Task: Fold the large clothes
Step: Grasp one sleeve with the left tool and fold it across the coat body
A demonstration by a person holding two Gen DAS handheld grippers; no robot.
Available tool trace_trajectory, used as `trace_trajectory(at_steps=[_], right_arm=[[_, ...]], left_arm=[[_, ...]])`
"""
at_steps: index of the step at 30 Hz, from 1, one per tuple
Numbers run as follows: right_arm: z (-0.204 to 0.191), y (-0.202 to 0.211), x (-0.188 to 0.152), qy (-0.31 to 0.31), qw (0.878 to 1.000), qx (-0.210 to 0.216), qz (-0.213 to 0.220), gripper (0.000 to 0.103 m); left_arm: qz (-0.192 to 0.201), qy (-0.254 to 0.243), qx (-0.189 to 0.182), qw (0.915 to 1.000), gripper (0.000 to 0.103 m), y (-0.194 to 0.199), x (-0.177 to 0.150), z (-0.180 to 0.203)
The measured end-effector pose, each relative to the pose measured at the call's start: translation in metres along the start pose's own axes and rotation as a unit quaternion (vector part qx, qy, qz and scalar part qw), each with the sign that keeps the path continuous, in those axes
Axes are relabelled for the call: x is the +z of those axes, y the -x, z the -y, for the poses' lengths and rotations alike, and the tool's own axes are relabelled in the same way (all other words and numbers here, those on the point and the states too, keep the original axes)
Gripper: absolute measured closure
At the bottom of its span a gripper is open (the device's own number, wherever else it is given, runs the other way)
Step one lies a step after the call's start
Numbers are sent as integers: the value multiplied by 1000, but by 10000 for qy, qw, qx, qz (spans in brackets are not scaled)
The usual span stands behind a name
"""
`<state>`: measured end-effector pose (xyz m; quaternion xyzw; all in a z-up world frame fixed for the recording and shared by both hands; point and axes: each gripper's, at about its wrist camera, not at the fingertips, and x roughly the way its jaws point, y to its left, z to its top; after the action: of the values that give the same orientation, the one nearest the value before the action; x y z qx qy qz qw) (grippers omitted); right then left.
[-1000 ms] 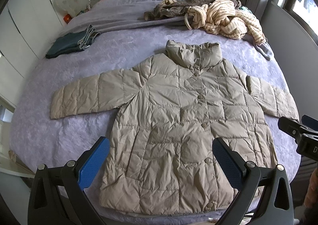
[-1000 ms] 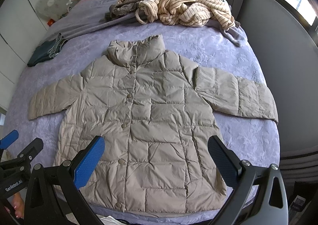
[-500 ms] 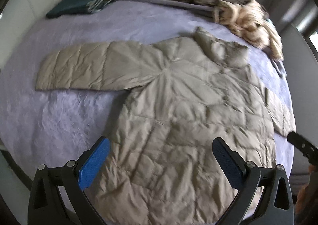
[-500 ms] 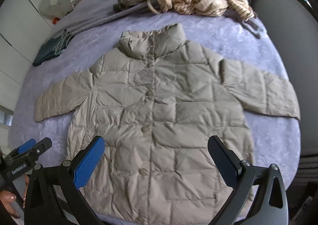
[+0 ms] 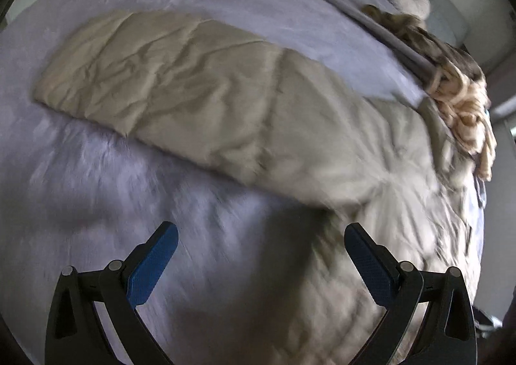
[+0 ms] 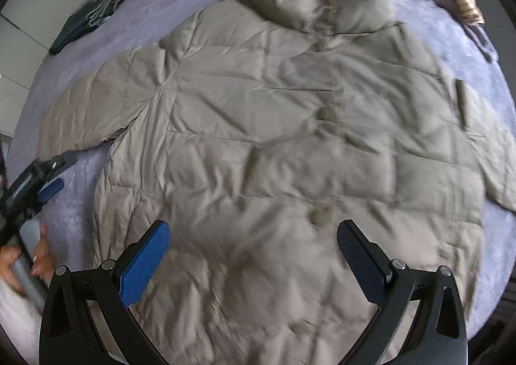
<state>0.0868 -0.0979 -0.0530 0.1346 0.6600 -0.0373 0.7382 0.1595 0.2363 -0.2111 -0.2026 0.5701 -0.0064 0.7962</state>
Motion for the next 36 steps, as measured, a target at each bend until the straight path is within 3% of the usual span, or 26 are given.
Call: trace_trajectory(at_steps=[3,8,12,14,16,17,18,20,21,25,28,33,36], right_arm=[[-11,-20,9,26,9999,139,-20,0],[-25,-38,29,87,9989,420,210,0],[-42,-49,49,165,9966,702,405,0],[-52,-56,61,129,9954,828,458,0],[-59,-64,72,-2,9939,996,468,1],[-62,-66,76,-103,9926,1101,498,10],[-64,-68,80,-194,9909,1220,529,21],[-68,-75,89,-377,9870,1494,466,88],[-70,-83,94,-526,9843,1637,408,94],[-85,-102,103,-672,9704,2267,491,94],[-100,-129,106,-809,9572,2773,196,94],[-106,-166,105,-1048,9533,2833,-74,98],[-107,-169,108,-963,9518,2905,-197,98]], left_arm=[[-22,249,-48,9997,0,-21,21,-24],[494,870,-164,9948,0,-27,67,-66],[929,1092,225,9894,2,-31,104,-83],[1032,1086,454,9877,26,-35,117,-86],[1065,1034,348,9883,82,-35,129,-89],[1062,1008,167,9891,91,-33,132,-89],[1130,956,178,9888,92,-25,136,-88],[1402,621,443,9872,92,-9,135,-77],[1528,430,530,9859,92,0,134,-69],[1871,-120,465,9812,92,37,131,-42],[2028,-570,176,9774,92,61,126,-14],[2090,-1290,-488,9682,92,86,106,46],[2066,-1804,-1061,9558,92,95,94,95]])
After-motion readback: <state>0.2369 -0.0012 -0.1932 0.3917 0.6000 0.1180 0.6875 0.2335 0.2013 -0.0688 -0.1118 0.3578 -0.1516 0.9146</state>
